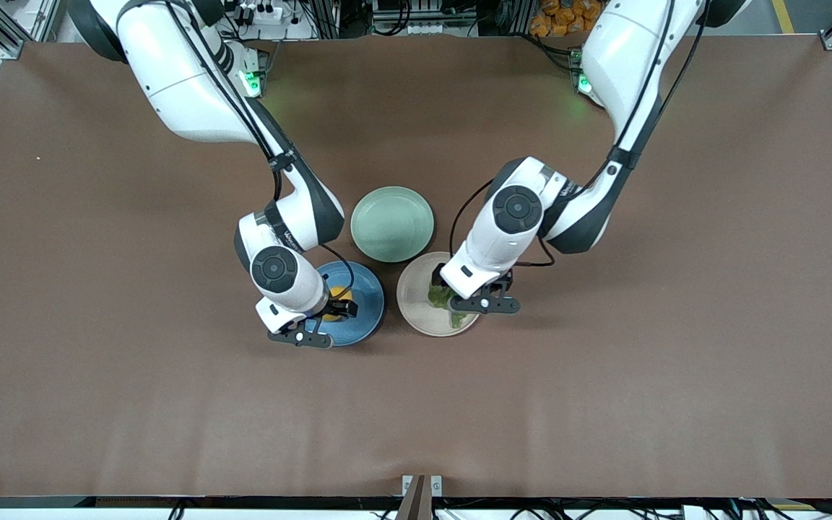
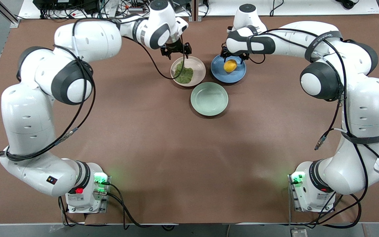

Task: Pick lemon and lettuce from blue and beige plates
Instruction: 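Close the right gripper on the lemon while the left gripper grips the lettuce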

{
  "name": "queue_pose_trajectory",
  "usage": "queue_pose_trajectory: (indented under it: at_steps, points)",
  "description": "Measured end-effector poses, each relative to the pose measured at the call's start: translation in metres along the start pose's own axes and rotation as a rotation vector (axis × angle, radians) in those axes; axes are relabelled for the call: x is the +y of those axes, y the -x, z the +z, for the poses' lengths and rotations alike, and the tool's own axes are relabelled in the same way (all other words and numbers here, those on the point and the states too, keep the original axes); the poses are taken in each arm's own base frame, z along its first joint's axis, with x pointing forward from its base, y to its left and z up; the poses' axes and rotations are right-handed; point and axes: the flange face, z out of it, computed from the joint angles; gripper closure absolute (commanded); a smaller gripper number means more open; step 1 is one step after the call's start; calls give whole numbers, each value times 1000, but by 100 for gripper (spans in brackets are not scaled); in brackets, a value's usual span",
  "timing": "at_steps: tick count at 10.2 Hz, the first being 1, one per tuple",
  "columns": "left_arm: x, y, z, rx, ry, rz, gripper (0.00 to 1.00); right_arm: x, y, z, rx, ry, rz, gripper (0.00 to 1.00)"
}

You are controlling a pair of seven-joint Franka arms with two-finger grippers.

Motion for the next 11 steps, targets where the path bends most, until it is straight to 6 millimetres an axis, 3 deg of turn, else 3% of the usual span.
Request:
queue_pose_trajectory:
  at_steps: [1,4,5,7,9,11]
  points:
    - [7,4,11,12,6,16,0,0,0,1,-1,0,2,35]
    - [15,16,45,23,-17,72,0,-1,0,5,-4,2,3,84]
    - [16,19,51,22,-26,84,0,-1,0,5,-3,1,3,95]
    - [15,22,62,27,-59,124,6,-1,-6,-3,6,-4,6,100]
    - [14,27,73,27,-88,162,12,7,-20,-28,-32,20,0,100]
    - [17,32,82,26,-106,191,21,48,-47,-74,-91,42,-58,100]
